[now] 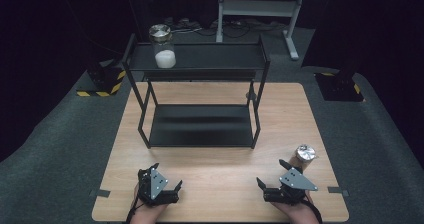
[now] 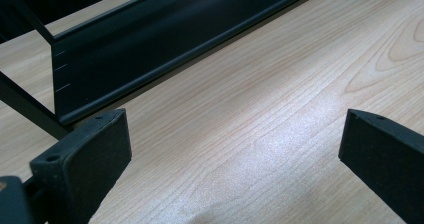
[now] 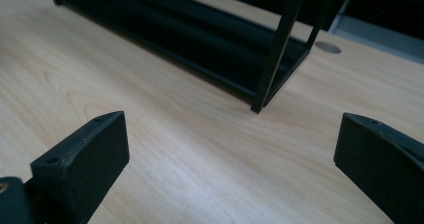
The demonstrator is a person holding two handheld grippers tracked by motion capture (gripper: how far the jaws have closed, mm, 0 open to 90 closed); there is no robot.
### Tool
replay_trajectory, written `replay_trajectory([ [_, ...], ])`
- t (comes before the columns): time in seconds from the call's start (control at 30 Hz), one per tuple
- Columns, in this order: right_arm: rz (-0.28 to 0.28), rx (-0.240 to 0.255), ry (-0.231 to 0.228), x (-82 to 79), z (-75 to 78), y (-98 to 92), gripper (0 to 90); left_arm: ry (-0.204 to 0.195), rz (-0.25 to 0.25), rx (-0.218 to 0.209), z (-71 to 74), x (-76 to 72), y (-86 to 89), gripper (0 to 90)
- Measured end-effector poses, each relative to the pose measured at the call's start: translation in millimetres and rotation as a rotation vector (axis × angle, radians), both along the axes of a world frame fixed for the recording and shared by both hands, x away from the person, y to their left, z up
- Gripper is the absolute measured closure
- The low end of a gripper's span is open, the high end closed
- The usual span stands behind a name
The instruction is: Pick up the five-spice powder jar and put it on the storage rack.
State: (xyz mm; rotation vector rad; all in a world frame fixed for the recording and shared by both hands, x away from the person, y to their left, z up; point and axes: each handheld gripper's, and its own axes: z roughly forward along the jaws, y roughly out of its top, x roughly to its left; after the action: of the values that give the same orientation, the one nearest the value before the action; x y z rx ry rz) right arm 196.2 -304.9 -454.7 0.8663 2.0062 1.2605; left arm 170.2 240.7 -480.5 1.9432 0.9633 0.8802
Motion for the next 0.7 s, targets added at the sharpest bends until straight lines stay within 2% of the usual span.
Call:
replay_trajectory([
  [0.23,-0.028,0.062,-0.05,-5.3,7.5,-10.5,0.1,-0.016,-0.014,0.038,-0.8,-2.2,-4.5,0.6],
  [0.37,-0.046,0.074,-0.079,-6.5,8.4,-18.0,0.0,-0.019,-0.022,0.051,-0.9,-2.9,-5.8,0.6],
  [0.43,-0.064,0.077,-0.1,-7.8,8.1,-22.6,0.0,-0.018,-0.023,0.049,-0.9,-2.6,-5.5,0.6],
  [0.7,-0.139,0.111,-0.115,-9.7,8.5,-39.8,0.0,-0.016,-0.024,0.041,-0.9,-2.1,-4.2,0.6],
])
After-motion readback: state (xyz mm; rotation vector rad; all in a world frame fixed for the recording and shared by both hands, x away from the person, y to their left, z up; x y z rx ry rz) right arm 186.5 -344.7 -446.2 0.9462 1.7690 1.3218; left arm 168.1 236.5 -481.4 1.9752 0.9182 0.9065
